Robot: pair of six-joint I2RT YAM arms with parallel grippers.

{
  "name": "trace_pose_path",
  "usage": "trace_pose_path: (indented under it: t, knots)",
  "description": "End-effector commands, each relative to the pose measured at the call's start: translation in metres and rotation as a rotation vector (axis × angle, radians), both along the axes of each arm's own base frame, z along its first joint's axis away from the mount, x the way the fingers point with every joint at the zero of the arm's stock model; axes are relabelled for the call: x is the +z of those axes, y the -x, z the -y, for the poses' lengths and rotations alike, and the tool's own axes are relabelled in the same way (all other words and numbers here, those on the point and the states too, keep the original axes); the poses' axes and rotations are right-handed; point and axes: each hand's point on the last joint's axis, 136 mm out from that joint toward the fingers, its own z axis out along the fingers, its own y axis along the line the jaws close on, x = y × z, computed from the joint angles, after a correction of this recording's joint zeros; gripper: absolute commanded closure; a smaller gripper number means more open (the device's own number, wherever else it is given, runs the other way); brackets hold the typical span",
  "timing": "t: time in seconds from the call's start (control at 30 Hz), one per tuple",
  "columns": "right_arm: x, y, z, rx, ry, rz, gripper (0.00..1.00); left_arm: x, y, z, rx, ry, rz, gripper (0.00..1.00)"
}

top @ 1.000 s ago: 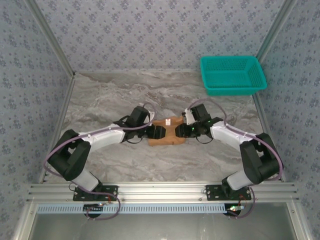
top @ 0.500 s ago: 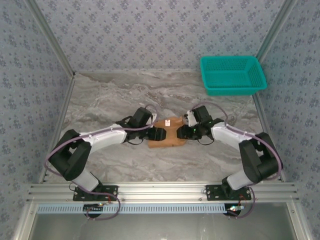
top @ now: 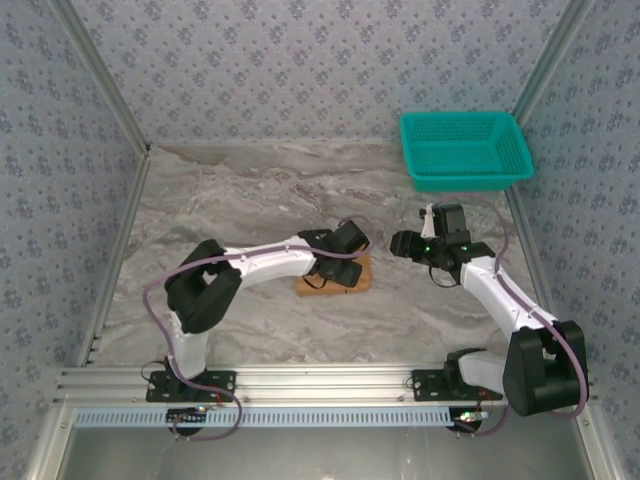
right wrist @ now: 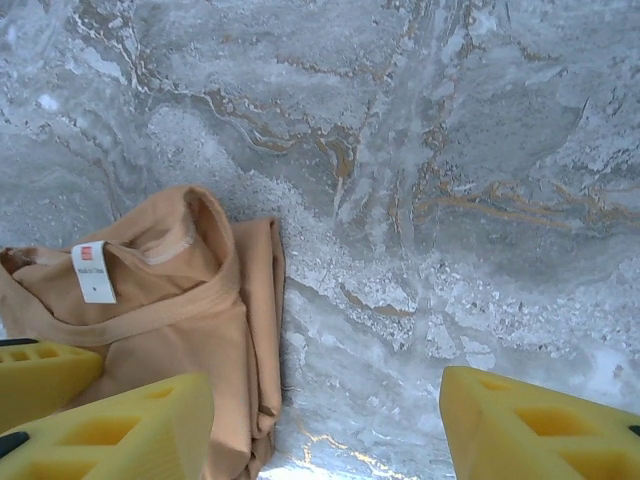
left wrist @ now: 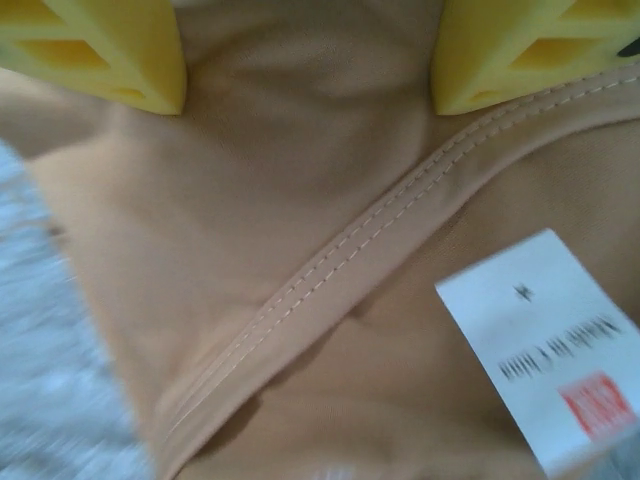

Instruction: Fold the inside-out t-shirt

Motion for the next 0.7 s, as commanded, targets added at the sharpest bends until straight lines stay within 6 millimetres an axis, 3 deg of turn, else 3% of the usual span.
trace_pose_path:
  t: [0.0, 0.17, 0.27, 0.37, 0.57, 0.67]
  knots:
    - [-0.012, 0.006, 0.004, -0.005, 0.017, -0.03, 0.37, -0.009, 0.001, -0.027, 0.001, -0.133, -0.012, 0.35]
    - [-0.013, 0.004, 0.002, 0.0, 0.009, -0.026, 0.37, -0.021, -0.015, -0.074, -0.046, -0.226, -0.017, 0.35]
    - [-0.011, 0.001, 0.001, -0.005, 0.004, -0.02, 0.37, -0.023, -0.037, -0.114, -0.062, -0.3, -0.002, 0.34]
    - [-0.009, -0.004, -0.004, -0.004, -0.021, -0.017, 0.37, -0.018, -0.074, -0.158, -0.02, -0.376, 0.033, 0.33]
    - [0.003, -0.01, -0.018, 0.032, -0.042, -0.017, 0.37, 0.03, -0.168, -0.241, 0.201, -0.403, 0.162, 0.3]
    - [0.008, -0.009, -0.022, 0.044, -0.032, -0.004, 0.36, 0.065, -0.185, -0.255, 0.283, -0.349, 0.211, 0.29]
